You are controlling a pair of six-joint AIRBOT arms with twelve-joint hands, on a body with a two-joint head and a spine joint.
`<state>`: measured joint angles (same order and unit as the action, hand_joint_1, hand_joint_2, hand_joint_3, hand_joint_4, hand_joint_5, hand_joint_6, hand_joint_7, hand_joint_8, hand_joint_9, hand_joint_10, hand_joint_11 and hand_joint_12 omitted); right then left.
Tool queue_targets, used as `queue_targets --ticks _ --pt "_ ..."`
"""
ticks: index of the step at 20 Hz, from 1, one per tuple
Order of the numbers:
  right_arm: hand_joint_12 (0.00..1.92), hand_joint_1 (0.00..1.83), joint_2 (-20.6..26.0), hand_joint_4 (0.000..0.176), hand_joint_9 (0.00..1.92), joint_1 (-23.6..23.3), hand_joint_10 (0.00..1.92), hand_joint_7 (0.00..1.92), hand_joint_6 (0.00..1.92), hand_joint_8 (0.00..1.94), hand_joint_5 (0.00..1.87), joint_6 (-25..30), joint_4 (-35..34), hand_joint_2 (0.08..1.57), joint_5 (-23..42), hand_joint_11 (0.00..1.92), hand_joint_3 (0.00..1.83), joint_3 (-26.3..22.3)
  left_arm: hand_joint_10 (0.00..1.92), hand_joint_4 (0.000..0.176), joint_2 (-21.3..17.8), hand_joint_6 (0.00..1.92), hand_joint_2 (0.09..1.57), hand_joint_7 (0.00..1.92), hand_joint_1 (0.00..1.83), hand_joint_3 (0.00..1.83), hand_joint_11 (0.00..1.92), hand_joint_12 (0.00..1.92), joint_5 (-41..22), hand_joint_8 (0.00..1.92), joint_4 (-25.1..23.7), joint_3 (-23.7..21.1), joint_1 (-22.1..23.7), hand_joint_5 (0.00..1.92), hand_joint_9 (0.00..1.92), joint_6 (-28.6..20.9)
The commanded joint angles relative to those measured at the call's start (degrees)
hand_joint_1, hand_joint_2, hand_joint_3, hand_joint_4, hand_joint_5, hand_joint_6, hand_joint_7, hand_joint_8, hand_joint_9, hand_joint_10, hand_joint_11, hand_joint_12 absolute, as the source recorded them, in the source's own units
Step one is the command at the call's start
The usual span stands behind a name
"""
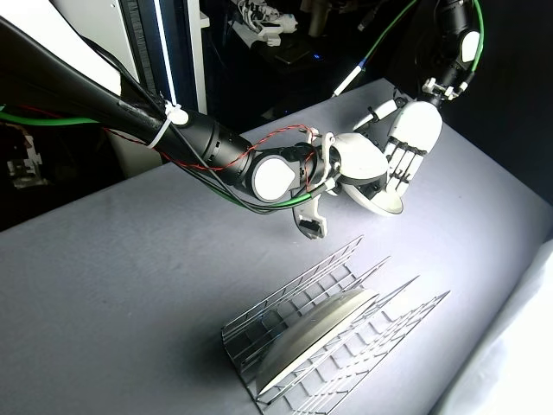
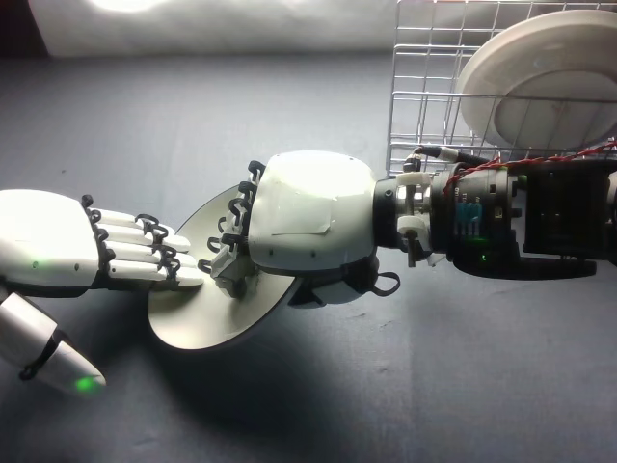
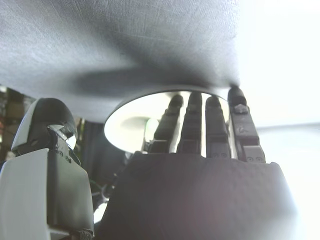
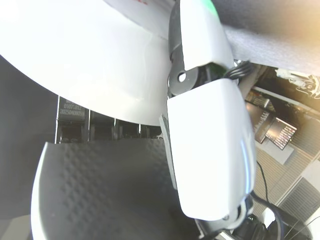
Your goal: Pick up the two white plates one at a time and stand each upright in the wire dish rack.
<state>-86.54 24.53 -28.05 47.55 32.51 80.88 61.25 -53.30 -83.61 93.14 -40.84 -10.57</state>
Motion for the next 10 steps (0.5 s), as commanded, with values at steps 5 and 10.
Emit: queue_targets --ticks 5,10 --pt "0.96 1.39 1.8 0.000 1.04 -0.7 0.94 1.13 0.89 0.68 1.05 0.1 -1.0 1.06 4.6 0.96 0.00 -0.5 0.00 0.000 -0.8 0.01 1.05 0.00 0.00 0.00 0.00 0.00 -0.9 0.00 1.2 -0.1 5.8 0.02 0.00 -0.1" --pt "1.05 1.38 4.6 0.000 1.00 -2.3 1.02 1.08 0.94 0.75 1.01 0.1 -1.4 1.07 4.8 0.94 0.00 -3.9 0.00 0.000 -2.4 0.00 1.05 0.00 0.00 0.00 0.00 0.00 -1.2 0.00 1.2 -0.1 14.2 0.00 0.00 -0.8"
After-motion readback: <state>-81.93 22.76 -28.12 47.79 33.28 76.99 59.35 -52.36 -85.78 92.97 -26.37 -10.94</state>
